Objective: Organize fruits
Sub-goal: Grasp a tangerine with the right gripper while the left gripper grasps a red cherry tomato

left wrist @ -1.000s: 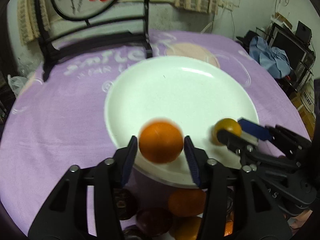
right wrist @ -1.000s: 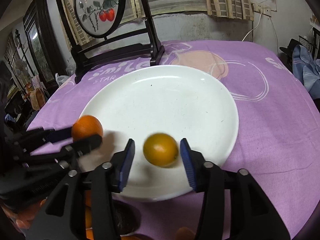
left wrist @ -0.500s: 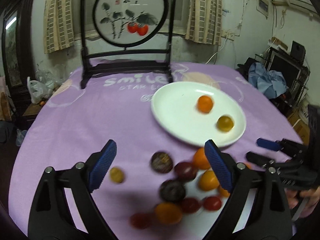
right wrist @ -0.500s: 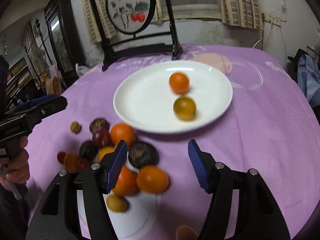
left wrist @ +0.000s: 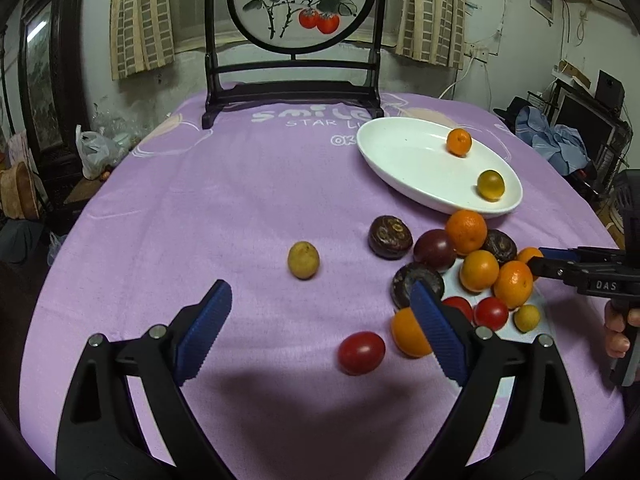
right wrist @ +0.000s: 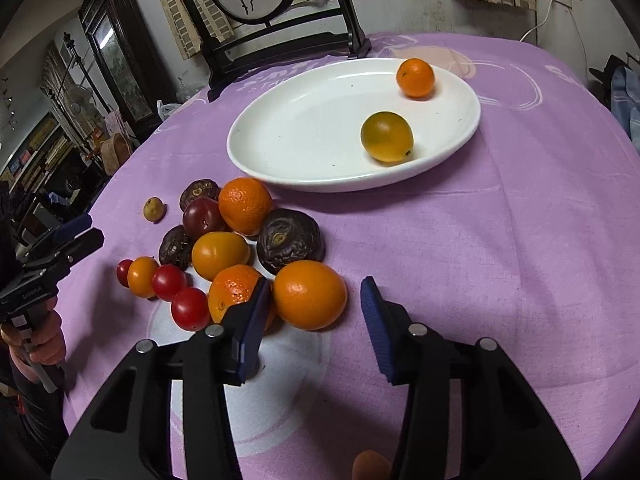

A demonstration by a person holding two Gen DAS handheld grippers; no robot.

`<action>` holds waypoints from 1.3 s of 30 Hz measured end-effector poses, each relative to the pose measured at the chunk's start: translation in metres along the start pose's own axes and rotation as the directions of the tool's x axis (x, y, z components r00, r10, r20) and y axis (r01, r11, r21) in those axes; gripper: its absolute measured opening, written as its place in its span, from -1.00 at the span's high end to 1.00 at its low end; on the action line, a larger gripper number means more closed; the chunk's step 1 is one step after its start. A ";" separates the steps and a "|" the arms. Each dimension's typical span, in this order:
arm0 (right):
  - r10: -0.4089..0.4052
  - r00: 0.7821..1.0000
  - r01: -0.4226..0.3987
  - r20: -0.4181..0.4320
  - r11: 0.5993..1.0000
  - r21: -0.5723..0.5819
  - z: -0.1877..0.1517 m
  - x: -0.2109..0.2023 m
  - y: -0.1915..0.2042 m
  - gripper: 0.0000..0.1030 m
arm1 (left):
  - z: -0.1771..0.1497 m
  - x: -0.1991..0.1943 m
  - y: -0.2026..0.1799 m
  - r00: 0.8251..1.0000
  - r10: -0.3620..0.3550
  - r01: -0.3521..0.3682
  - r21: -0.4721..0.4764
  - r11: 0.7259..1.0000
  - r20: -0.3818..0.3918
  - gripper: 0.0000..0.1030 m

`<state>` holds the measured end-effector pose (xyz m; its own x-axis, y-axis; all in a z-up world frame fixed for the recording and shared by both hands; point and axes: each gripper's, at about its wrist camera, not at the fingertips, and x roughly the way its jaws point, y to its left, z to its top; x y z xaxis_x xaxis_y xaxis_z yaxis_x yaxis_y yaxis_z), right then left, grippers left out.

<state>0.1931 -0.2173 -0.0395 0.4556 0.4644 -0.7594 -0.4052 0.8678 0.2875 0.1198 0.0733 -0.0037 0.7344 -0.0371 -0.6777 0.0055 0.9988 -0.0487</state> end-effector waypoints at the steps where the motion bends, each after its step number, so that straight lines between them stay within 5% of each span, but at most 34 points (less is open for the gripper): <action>1: 0.006 1.000 -0.006 0.001 1.000 0.004 0.000 0.001 -0.001 0.11 | -0.001 -0.001 0.000 1.000 -0.007 0.007 0.003 1.000 -0.001 -0.79; 6: 0.036 0.999 -0.036 0.006 0.999 0.021 0.001 0.002 -0.004 0.23 | -0.007 -0.001 -0.008 0.999 -0.044 0.045 0.061 0.997 -0.022 -0.79; 10: 0.052 0.999 -0.053 0.014 0.997 0.056 0.001 -0.003 -0.007 0.24 | -0.016 -0.001 -0.019 0.989 -0.134 0.141 0.130 0.981 -0.061 -0.72; 20: 0.040 0.998 -0.042 0.055 0.999 0.023 -0.001 -0.013 0.004 0.24 | -0.029 0.014 -0.026 0.987 -0.087 0.114 0.212 0.971 -0.132 0.04; 32: 0.040 0.997 -0.042 0.065 0.999 0.030 -0.001 -0.017 0.004 0.24 | -0.033 0.031 -0.025 0.981 -0.055 0.096 0.215 0.972 -0.188 0.41; 39: 0.053 0.995 -0.054 0.090 0.998 0.016 -0.002 -0.022 0.008 0.24 | -0.032 0.029 -0.024 0.984 -0.053 0.089 0.212 0.973 -0.170 0.44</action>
<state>0.1788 -0.2211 -0.0219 0.5034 0.5235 -0.6874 -0.4171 0.8440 0.3374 0.1194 0.0468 -0.0457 0.6067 -0.0944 -0.7893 0.2145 0.9755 0.0481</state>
